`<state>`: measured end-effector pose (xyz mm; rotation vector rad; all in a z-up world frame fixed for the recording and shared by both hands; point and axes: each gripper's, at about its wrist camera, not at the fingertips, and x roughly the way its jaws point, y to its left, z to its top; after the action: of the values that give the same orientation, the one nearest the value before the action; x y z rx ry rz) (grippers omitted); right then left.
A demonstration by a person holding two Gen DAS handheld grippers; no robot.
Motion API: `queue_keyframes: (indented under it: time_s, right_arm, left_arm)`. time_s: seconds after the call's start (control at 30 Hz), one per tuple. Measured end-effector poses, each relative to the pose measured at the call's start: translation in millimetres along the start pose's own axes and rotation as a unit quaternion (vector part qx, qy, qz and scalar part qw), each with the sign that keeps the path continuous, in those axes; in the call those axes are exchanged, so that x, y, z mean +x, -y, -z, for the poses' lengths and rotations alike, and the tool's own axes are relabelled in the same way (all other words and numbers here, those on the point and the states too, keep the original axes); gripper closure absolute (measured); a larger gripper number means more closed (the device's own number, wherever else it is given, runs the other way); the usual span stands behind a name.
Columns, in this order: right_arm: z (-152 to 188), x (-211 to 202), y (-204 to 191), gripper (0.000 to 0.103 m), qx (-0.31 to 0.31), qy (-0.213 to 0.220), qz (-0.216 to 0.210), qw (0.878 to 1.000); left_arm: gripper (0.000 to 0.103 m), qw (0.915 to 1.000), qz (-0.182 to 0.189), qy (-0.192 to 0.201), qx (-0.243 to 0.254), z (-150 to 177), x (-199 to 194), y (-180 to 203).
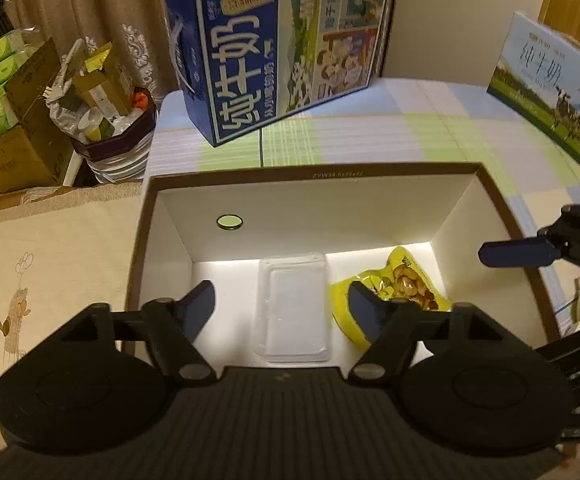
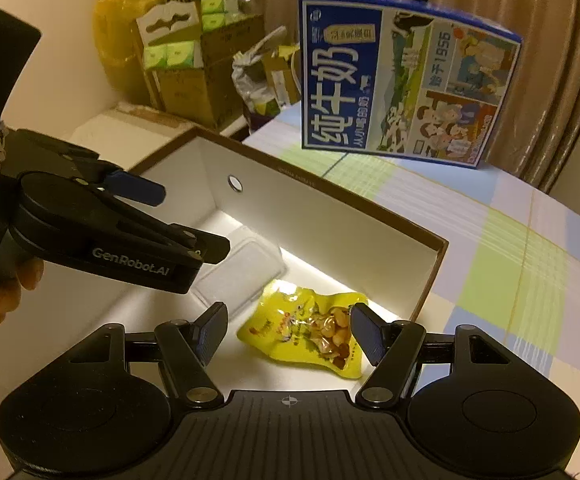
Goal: Organize objects
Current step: 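Lower the tray into the box and open the left tool while the right tool releases the pouch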
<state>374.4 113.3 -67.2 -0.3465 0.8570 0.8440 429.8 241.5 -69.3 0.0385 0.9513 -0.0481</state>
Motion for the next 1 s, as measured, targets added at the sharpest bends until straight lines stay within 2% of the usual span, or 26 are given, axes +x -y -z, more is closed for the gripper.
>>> queue_keyframes:
  time_s: [0.47,0.77,1.0]
  right_arm:
    - [14,-61,-22,0.037,0.021,0.035,-0.017,0.999]
    - [33,-105,-38,0.037,0.030,0.053,-0.028,0.998]
    - [60,-140,-45,0.037,0.045,0.066,-0.042,0.996]
  left_arm:
    - [0.011,0.9982,-0.025,0.043,-0.035,21,-83,-9]
    - [0.008,0.9964,-0.018,0.066,-0.049,49,-134,3]
    - [0.007,0.9950,-0.011,0.077,-0.062,74,-169,19]
